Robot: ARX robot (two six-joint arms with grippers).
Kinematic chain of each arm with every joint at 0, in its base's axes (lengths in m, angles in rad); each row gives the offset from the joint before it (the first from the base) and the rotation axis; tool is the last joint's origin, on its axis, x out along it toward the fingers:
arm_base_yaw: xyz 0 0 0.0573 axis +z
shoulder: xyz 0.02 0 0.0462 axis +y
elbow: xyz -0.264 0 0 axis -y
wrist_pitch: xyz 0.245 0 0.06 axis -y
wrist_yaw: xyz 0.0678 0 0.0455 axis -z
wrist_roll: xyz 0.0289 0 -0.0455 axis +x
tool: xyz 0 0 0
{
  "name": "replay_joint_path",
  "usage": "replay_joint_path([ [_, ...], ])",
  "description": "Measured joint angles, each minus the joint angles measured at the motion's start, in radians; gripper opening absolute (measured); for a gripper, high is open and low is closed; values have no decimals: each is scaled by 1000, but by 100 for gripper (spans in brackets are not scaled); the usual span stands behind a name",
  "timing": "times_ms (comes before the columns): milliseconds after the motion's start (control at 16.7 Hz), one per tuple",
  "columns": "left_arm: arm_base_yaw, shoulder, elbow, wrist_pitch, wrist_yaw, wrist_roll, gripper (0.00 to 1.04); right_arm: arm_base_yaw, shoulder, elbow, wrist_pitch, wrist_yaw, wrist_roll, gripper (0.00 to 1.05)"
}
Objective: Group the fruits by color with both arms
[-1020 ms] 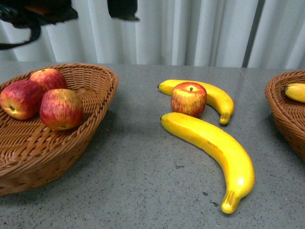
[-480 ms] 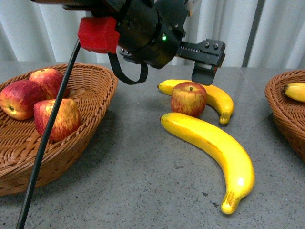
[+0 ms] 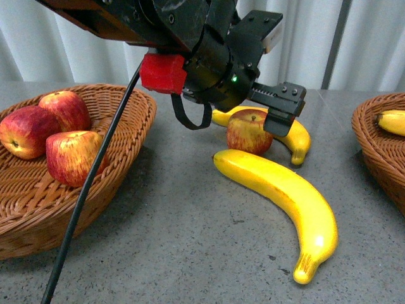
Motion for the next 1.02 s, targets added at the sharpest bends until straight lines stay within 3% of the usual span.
replay_joint_path([
  [360, 11, 50, 1, 13, 47, -7, 98, 0, 0, 0, 0, 0, 0, 98],
  [420, 11, 56, 1, 13, 50, -8, 94, 0, 0, 0, 0, 0, 0, 98],
  [540, 11, 60, 1, 13, 57, -9, 74, 0, 0, 0, 0, 0, 0, 98],
  [720, 11, 58, 1, 24, 59, -21, 69, 0, 0, 0, 0, 0, 0, 98],
  [900, 26, -32, -20, 52, 11, -48, 69, 0, 0, 0, 0, 0, 0, 98],
  [1020, 64, -143, -33, 59, -79, -119, 69, 0, 0, 0, 0, 0, 0, 98],
])
